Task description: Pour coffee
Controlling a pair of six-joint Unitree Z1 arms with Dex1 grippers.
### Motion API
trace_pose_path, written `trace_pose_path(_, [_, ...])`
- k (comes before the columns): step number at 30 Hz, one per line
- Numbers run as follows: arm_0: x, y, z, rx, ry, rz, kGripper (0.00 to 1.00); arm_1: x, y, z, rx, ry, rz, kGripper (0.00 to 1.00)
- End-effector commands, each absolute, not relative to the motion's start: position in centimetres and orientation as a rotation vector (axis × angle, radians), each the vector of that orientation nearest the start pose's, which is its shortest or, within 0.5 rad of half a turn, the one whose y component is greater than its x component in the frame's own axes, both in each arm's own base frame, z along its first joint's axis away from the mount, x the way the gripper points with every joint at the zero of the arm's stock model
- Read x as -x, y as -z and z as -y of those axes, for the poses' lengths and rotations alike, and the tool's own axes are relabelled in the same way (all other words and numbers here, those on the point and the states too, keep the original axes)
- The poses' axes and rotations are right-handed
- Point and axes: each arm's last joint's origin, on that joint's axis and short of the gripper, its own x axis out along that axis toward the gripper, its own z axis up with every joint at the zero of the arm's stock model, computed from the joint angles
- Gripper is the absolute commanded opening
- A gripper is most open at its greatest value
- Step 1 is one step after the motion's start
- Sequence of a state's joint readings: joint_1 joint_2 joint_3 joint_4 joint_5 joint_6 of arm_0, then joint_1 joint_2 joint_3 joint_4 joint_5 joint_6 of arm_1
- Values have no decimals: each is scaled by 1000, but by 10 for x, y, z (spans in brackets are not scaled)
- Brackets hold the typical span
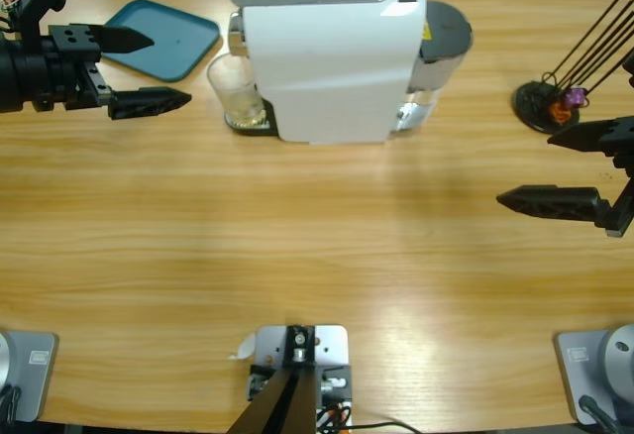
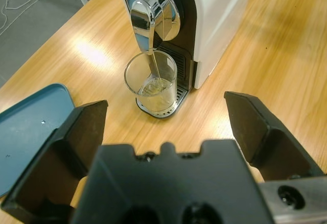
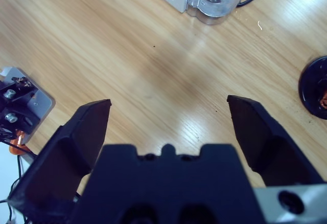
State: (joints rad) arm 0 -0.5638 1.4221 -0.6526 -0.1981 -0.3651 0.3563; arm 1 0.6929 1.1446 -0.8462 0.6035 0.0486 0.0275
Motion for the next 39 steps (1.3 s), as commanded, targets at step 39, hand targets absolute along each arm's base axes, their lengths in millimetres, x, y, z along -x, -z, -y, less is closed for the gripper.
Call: trace_pose_path(39, [-196,-260,142,-355,991,-506,1000,-119,-313,-105,283,-701,-918,1000])
